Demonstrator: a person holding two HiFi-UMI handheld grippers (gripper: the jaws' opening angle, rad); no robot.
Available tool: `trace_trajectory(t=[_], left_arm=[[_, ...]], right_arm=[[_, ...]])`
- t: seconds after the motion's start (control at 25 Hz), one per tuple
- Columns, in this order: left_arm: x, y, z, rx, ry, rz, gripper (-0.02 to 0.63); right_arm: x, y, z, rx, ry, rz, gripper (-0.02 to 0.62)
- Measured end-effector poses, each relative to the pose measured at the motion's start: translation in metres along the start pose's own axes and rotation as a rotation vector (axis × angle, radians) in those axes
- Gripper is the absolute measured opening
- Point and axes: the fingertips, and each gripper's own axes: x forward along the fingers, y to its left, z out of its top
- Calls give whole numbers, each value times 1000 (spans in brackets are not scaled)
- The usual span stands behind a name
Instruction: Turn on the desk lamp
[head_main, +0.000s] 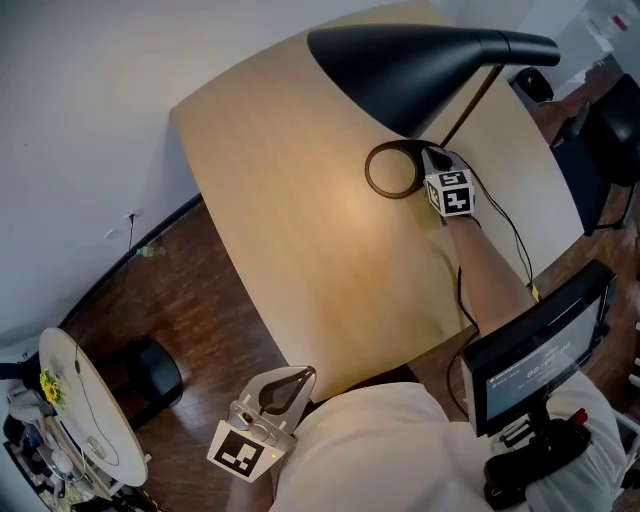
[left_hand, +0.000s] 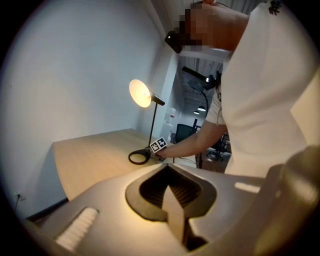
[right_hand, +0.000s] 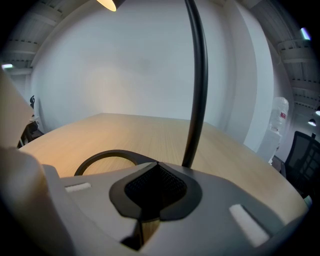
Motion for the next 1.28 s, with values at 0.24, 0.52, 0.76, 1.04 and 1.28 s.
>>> trace_trajectory(t=[0.24, 0.52, 0.76, 1.04, 1.28], left_arm=[[-5, 5, -4, 25, -7, 0, 17], [-46, -8, -4, 98, -82, -21, 17], [-80, -28, -15, 177, -138, -107, 17], [-136, -62, -52, 271, -160, -234, 17], [-179, -93, -97, 279, -145, -341, 17]], right_arm=[[-25, 23, 11, -23, -45, 33, 3], [-137, 96, 24, -44, -111, 98, 3], [-244, 162, 25, -59, -169, 114, 3], [-389, 236, -14, 17, -199, 69, 3], [-487, 309, -52, 61, -188, 51, 3]])
